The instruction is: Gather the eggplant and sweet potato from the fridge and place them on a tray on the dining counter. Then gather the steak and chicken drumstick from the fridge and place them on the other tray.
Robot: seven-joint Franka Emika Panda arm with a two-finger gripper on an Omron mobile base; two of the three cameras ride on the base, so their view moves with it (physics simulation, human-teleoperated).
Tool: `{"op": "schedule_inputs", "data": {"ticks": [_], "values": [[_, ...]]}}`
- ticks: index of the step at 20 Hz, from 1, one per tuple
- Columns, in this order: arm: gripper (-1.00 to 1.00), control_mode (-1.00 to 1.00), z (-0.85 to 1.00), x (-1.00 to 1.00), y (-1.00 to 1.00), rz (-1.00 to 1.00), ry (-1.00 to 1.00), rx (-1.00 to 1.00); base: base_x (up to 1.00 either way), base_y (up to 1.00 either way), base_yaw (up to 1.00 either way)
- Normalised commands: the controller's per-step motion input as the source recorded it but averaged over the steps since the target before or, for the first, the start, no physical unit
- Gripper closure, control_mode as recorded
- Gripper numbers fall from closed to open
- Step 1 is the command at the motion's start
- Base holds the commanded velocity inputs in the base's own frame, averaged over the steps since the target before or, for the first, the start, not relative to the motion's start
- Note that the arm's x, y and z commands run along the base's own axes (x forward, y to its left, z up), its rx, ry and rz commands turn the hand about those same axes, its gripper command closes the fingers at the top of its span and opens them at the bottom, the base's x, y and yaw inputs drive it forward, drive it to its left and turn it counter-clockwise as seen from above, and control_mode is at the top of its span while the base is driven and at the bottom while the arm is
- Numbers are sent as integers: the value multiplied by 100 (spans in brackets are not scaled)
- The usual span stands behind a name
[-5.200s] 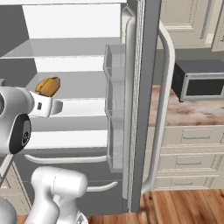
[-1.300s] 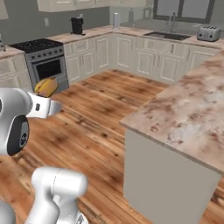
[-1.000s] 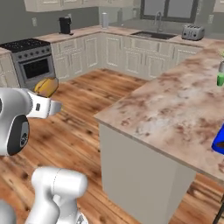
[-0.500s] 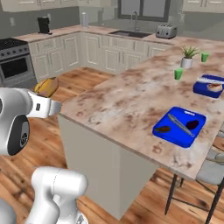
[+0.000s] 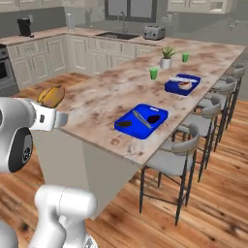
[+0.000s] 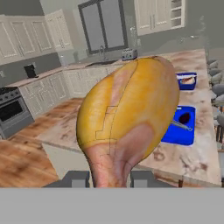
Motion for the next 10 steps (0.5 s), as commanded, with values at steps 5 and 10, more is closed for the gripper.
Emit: {"op": "schedule_inputs", "data": {"ticks": [5,10], "values": [[100,100,0,0,0,0,0,0,-4,-100,-15],[100,100,0,0,0,0,0,0,0,-100,-15]]}}
